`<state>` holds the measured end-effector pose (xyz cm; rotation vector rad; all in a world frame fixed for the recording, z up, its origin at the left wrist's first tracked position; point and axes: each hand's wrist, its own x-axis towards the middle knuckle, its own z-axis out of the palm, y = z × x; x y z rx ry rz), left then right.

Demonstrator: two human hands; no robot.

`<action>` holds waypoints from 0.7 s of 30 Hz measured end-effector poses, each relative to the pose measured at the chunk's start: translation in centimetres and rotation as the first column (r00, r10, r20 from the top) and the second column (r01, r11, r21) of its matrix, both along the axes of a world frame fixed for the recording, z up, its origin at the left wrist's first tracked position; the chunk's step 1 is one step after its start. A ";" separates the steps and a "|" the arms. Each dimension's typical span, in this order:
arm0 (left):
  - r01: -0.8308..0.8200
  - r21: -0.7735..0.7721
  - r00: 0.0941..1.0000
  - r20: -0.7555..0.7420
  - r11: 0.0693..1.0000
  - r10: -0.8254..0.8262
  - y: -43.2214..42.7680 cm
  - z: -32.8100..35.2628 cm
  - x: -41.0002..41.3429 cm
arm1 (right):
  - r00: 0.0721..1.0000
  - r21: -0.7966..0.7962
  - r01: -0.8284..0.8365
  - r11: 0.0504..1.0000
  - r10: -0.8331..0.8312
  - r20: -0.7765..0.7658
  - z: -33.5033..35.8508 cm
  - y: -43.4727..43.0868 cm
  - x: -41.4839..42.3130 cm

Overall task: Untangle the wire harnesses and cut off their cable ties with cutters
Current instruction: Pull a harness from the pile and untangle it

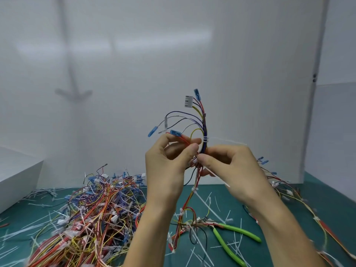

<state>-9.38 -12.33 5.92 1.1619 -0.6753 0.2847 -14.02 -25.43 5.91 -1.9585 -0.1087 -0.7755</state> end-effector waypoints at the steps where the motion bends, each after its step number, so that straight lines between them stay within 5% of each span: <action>1: 0.001 0.011 1.000 -0.003 1.000 -0.001 0.1 0.1 0.0 | 1.000 0.025 0.001 1.000 -0.001 0.006 0.0 -0.1 0.0; 9: -0.068 0.281 0.991 -0.090 0.957 0.097 3.6 0.1 2.2 | 0.998 0.241 -0.003 0.970 -0.013 0.065 0.1 -1.5 -0.2; 14: -0.146 0.498 0.970 -0.100 0.855 0.224 4.2 -1.1 3.6 | 0.994 0.342 -0.102 0.934 0.080 0.077 0.5 -2.1 -0.7; 21: 0.059 0.544 0.989 -0.146 0.837 0.026 4.0 -1.3 3.2 | 0.981 0.414 -0.193 0.890 0.174 0.084 0.8 -2.6 -1.0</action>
